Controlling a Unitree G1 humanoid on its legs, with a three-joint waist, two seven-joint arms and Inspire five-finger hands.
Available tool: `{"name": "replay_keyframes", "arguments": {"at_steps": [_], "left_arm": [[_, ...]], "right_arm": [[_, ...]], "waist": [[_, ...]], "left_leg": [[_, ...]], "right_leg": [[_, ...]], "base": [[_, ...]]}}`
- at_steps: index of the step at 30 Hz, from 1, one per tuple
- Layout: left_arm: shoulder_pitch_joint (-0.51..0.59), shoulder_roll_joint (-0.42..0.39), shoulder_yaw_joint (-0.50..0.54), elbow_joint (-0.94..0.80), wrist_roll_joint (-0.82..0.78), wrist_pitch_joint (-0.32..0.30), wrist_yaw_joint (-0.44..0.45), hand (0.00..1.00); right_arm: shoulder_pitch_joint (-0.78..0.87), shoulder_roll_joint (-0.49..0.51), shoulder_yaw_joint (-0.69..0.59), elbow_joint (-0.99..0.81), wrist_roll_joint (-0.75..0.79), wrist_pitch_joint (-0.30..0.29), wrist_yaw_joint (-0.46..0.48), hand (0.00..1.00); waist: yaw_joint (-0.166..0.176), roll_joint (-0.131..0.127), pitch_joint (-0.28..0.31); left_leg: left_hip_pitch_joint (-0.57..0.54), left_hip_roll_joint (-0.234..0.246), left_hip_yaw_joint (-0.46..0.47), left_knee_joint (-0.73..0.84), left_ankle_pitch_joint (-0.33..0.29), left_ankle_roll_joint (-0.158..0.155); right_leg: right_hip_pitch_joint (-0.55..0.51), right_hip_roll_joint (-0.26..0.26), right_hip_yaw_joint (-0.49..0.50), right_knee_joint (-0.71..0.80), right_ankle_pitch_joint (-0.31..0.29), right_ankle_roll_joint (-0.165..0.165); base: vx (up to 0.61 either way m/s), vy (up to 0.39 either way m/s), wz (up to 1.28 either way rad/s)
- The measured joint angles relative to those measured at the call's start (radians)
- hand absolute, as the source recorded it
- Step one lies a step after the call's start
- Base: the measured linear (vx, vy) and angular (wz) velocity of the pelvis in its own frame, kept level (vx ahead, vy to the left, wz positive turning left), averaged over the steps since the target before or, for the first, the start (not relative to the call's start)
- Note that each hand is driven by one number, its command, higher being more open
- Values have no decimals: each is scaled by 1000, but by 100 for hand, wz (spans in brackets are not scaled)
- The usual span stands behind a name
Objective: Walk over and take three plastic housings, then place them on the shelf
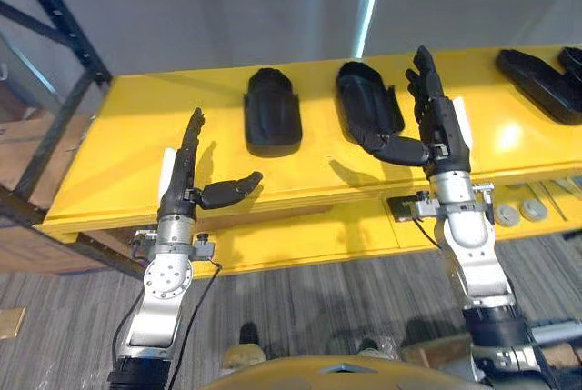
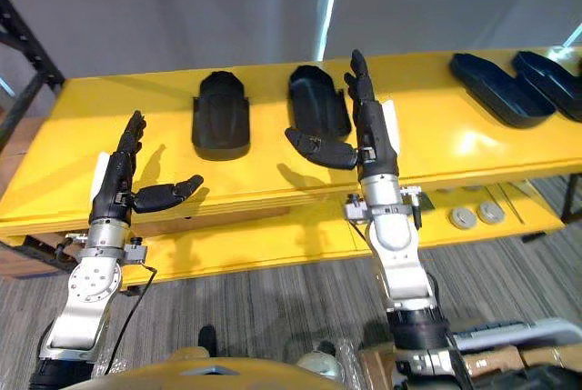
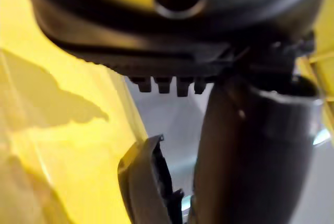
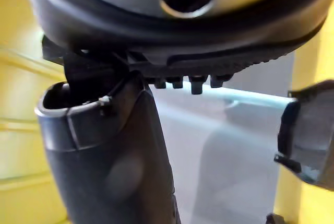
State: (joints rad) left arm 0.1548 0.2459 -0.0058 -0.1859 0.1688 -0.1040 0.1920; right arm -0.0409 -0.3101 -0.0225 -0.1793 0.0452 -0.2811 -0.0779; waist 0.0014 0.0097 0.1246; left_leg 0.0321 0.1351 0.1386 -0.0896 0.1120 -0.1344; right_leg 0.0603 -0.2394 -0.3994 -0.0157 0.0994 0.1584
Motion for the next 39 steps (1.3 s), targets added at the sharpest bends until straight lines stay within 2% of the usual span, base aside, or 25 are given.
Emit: {"name": "replay_keyframes", "arguments": {"at_steps": [4,6,10,16,21,25,30,39], "left_arm": [[-36,-1,-31,1,1,21,53,100],[-87,-1,-36,23,0,33,109,100],[-134,-6,-36,28,-2,66,181,100],[-210,-7,-26,70,-2,88,284,100],[-269,-18,-7,116,-1,106,419,100],[-292,-38,-6,133,1,111,460,100],[-329,-40,14,170,4,111,482,100],[-343,-40,43,188,3,109,508,100]], "right_arm": [[46,12,-50,-78,-72,-59,-56,100],[47,14,-53,-102,-81,-64,-94,100],[74,38,-57,-114,-80,-77,-128,100],[66,48,-45,-116,-70,-77,-120,100],[64,54,-29,-138,-67,-77,-102,100],[64,85,-5,-138,-58,-77,-96,100],[62,92,2,-138,-37,-77,-79,100],[66,98,9,-138,-29,-75,-67,100]], "waist": [[-16,-1,26],[-30,-1,64],[-35,3,102],[-35,12,154],[-36,9,184],[-38,9,186],[-37,-4,212],[-47,-5,216]], "left_leg": [[-27,1,19,0,2,2],[-39,2,22,0,5,3],[-58,2,26,1,13,5],[-71,3,32,4,13,5],[-88,4,45,4,14,6],[-91,4,48,5,14,6],[-73,6,62,5,14,7],[-75,10,85,5,13,6]], "right_leg": [[-47,0,27,6,7,-6],[-67,0,35,17,5,-9],[-99,0,45,29,9,-6],[-128,0,56,52,4,-14],[-166,0,78,69,1,-18],[-175,0,82,77,-1,-20],[-180,0,103,103,-16,-25],[-199,4,125,105,-14,-21]], "base": [[-16,-5,-17],[-38,-8,-4],[-6,-4,-2],[3,-6,-3],[-11,-5,-8],[0,-2,-1],[-19,-6,-9],[-8,-6,-7]]}}
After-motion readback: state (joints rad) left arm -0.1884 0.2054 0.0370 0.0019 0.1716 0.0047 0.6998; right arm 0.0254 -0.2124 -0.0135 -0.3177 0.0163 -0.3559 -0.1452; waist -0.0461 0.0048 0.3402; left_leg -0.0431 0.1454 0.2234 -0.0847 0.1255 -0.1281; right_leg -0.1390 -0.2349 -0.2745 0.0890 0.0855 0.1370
